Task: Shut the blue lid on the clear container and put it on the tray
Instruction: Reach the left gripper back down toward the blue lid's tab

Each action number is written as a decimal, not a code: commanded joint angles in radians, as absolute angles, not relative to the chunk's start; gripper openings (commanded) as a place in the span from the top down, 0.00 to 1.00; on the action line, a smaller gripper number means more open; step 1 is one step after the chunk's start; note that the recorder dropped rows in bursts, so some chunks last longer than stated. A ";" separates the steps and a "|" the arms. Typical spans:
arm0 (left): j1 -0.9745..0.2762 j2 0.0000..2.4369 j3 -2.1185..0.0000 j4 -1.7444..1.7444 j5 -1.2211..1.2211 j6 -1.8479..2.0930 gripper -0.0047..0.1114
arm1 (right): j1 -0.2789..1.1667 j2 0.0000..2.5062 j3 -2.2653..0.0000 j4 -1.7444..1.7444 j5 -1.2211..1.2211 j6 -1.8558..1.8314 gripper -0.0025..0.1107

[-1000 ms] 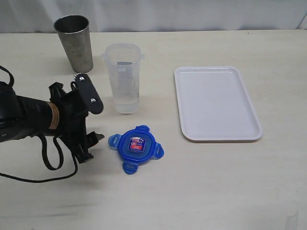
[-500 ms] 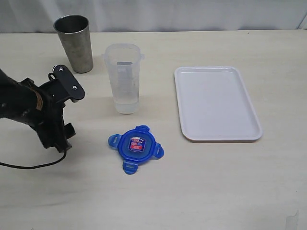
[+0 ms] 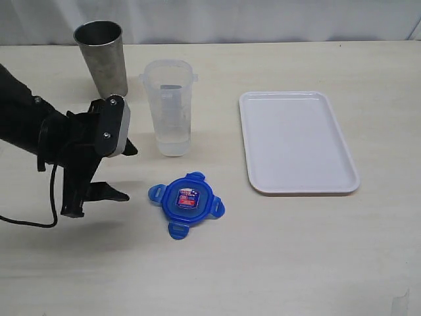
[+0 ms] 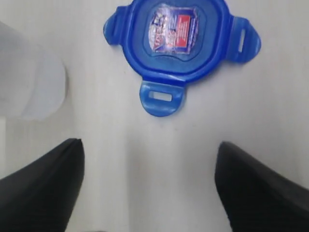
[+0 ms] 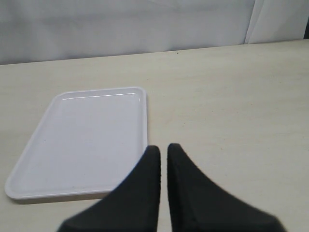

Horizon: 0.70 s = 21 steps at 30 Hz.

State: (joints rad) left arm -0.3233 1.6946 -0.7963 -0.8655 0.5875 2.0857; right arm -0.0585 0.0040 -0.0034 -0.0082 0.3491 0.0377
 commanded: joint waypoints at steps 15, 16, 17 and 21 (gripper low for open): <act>-0.316 1.989 -0.969 -0.936 0.767 2.143 0.36 | -0.066 0.000 0.000 -0.009 0.346 0.039 0.93; -0.316 1.996 -0.975 -0.937 0.777 2.143 0.36 | -0.066 0.000 0.000 -0.009 0.346 0.039 0.93; -0.326 2.008 -0.978 -0.946 0.770 2.143 0.36 | -0.066 0.000 0.000 -0.009 0.346 0.039 0.93; -0.378 2.035 -0.979 -0.960 0.681 2.143 0.36 | -0.066 0.000 0.000 -0.009 0.346 0.039 0.93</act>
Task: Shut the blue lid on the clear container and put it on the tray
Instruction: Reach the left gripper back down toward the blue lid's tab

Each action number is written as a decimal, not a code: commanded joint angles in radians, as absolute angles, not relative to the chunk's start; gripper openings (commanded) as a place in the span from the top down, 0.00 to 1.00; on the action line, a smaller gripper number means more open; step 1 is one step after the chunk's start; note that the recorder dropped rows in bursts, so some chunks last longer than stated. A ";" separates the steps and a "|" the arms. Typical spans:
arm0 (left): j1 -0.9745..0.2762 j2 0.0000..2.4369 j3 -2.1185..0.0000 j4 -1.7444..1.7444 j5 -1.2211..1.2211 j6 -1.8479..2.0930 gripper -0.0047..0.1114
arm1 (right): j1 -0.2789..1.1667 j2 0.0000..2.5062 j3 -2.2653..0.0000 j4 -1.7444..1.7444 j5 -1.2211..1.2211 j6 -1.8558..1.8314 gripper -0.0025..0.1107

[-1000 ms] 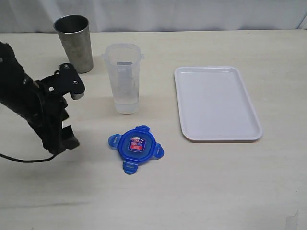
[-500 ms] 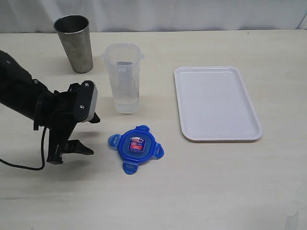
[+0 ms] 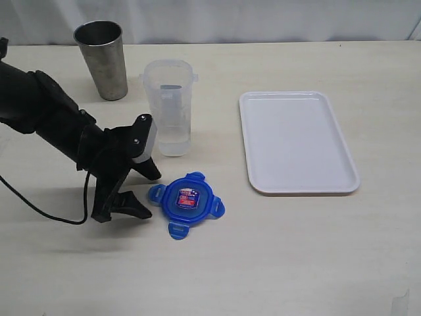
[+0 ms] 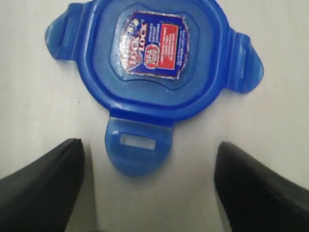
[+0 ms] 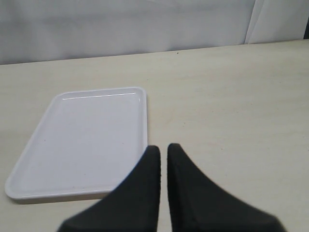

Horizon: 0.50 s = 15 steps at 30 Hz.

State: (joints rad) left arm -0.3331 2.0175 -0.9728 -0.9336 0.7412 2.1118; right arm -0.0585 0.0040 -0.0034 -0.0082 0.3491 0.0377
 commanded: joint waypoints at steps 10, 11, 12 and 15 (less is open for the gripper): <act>-0.385 2.035 -0.979 -0.989 0.663 2.141 0.36 | -0.066 0.000 0.000 -0.009 0.346 0.039 0.93; -0.385 2.035 -0.979 -0.989 0.671 2.141 0.36 | -0.066 0.000 0.000 -0.009 0.346 0.039 0.93; -0.385 2.035 -0.979 -0.987 0.690 2.139 0.36 | -0.066 0.000 0.000 -0.009 0.346 0.039 0.93; -0.385 2.035 -0.979 -0.987 0.713 2.139 0.36 | -0.066 0.000 0.000 -0.009 0.346 0.039 0.93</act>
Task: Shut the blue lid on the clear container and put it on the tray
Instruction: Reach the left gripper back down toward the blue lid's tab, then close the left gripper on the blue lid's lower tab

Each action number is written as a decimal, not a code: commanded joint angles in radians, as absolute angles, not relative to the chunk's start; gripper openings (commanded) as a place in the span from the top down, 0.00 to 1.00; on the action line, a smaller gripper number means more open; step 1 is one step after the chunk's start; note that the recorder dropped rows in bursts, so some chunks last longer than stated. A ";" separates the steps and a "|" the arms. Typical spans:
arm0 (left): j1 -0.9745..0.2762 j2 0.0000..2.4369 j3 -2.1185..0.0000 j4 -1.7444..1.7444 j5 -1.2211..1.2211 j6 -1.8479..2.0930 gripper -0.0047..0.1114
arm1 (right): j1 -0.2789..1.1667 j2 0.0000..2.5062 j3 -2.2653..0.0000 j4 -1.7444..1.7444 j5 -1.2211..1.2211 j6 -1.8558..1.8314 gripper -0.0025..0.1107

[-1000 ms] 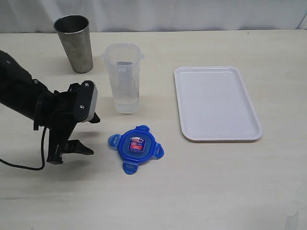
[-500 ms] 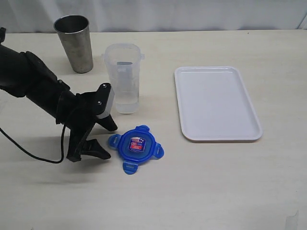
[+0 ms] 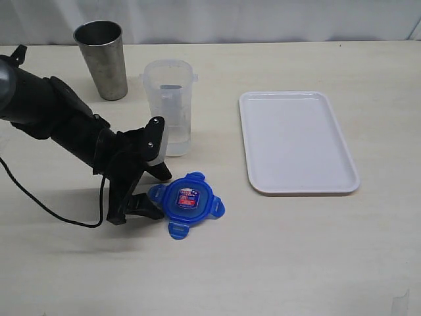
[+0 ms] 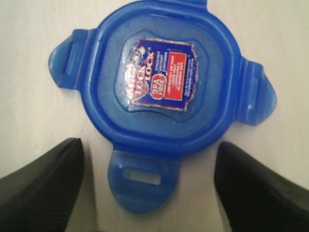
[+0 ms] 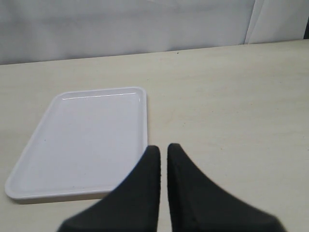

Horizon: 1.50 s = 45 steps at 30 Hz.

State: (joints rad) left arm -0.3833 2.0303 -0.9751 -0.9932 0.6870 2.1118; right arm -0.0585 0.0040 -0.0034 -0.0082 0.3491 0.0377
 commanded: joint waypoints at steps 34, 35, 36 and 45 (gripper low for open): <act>-0.385 2.035 -0.979 -0.982 0.702 2.059 0.88 | -0.066 0.000 0.000 -0.009 0.346 0.039 0.93; -0.385 2.035 -0.979 -0.982 0.700 2.059 0.91 | -0.066 0.000 0.000 -0.009 0.346 0.039 0.93; -0.385 2.035 -0.979 -0.982 0.697 2.059 0.95 | -0.066 0.000 0.000 -0.009 0.346 0.039 0.93; -0.385 2.035 -0.979 -0.984 0.708 2.049 0.96 | -0.066 0.000 0.000 -0.009 0.346 0.039 0.93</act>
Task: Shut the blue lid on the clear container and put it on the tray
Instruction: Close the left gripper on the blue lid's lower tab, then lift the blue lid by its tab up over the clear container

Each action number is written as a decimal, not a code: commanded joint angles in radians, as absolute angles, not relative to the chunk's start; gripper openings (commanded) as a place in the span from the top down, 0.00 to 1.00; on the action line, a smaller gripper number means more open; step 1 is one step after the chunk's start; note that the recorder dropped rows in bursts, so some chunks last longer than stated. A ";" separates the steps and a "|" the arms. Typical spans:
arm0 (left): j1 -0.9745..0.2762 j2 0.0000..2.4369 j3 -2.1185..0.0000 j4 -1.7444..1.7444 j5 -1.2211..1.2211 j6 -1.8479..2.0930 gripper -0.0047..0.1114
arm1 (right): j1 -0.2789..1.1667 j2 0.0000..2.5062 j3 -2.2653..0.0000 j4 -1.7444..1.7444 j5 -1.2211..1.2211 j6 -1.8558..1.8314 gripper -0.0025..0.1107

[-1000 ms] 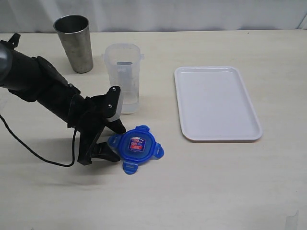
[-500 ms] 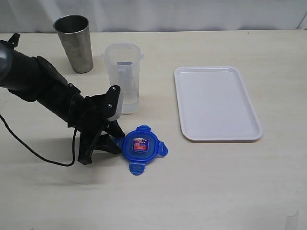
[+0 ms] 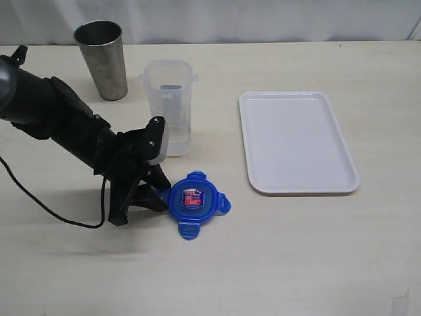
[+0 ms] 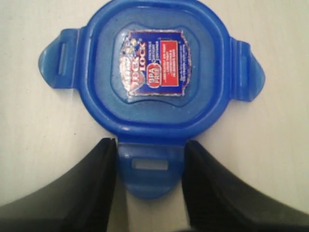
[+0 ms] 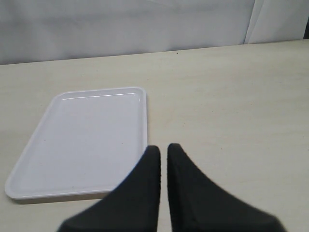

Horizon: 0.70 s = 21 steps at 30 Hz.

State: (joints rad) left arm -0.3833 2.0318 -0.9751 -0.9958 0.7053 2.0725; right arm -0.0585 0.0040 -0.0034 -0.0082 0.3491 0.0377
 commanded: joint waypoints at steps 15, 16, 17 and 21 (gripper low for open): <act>-0.385 1.926 -0.979 -0.988 0.679 1.950 0.96 | -0.066 0.000 0.000 -0.009 0.346 0.039 0.93; -0.385 1.912 -0.979 -0.988 0.681 1.940 0.96 | -0.066 0.000 0.000 -0.009 0.346 0.039 0.93; -0.385 1.898 -0.979 -0.983 0.683 1.935 0.96 | -0.066 0.000 0.000 -0.009 0.346 0.039 0.93; -0.385 1.863 -0.979 -0.978 0.698 1.933 0.96 | -0.066 0.000 0.000 -0.009 0.346 0.039 0.93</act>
State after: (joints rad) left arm -0.3833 1.8894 -0.9792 -0.9858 0.6816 1.9453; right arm -0.0585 0.0040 -0.0034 -0.0082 0.3491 0.0377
